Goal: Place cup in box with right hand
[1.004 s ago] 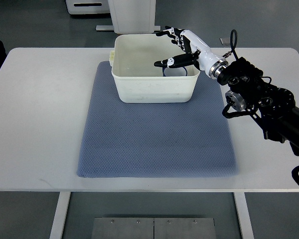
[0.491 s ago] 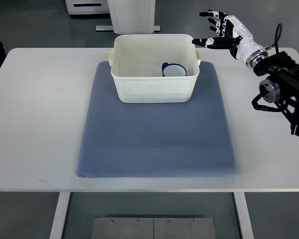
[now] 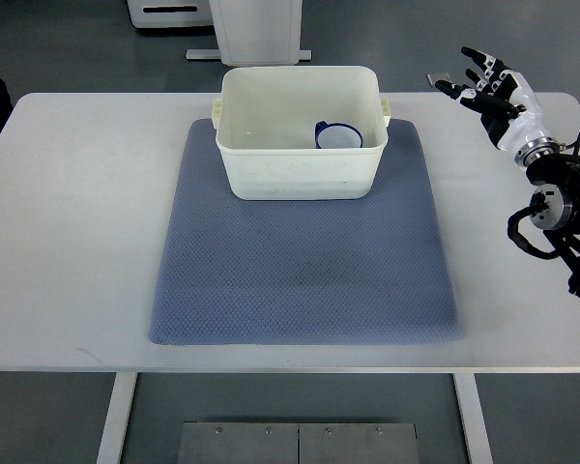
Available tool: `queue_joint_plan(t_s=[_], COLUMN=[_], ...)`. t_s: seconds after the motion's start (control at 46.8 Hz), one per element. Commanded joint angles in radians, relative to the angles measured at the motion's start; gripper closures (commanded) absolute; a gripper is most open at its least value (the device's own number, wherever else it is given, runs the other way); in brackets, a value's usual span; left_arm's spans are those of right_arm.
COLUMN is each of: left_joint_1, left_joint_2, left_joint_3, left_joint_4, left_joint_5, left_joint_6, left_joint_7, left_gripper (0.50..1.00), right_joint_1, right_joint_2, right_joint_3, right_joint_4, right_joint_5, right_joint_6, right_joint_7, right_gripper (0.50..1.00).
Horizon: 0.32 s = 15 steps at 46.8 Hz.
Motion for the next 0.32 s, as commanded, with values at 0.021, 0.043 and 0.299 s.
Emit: queue_joint_plan(t_s=[0.021, 0.043, 0.299], left_joint_1=[0.000, 0.000, 0.000], left_joint_2=[0.000, 0.000, 0.000], left_joint_3=[0.000, 0.000, 0.000], left_joint_4=[0.000, 0.000, 0.000], left_joint_5=[0.000, 0.000, 0.000], left_joint_6=[0.000, 0.000, 0.000], left_joint_7=[0.000, 0.000, 0.000], left_gripper=[0.500, 0.500, 0.500], right_joint_1=[-0.023, -0.030, -0.080], right_joint_2=[0.000, 0.002, 0.006], right_joint_3=[0.000, 0.000, -0.008], right_joint_4=[0.000, 0.000, 0.003], right_joint_5=[0.000, 0.000, -0.001], right_joint_6=[0.000, 0.000, 0.000], right_joint_7=[0.000, 0.000, 0.003], right_gripper=[0.500, 0.500, 0.500])
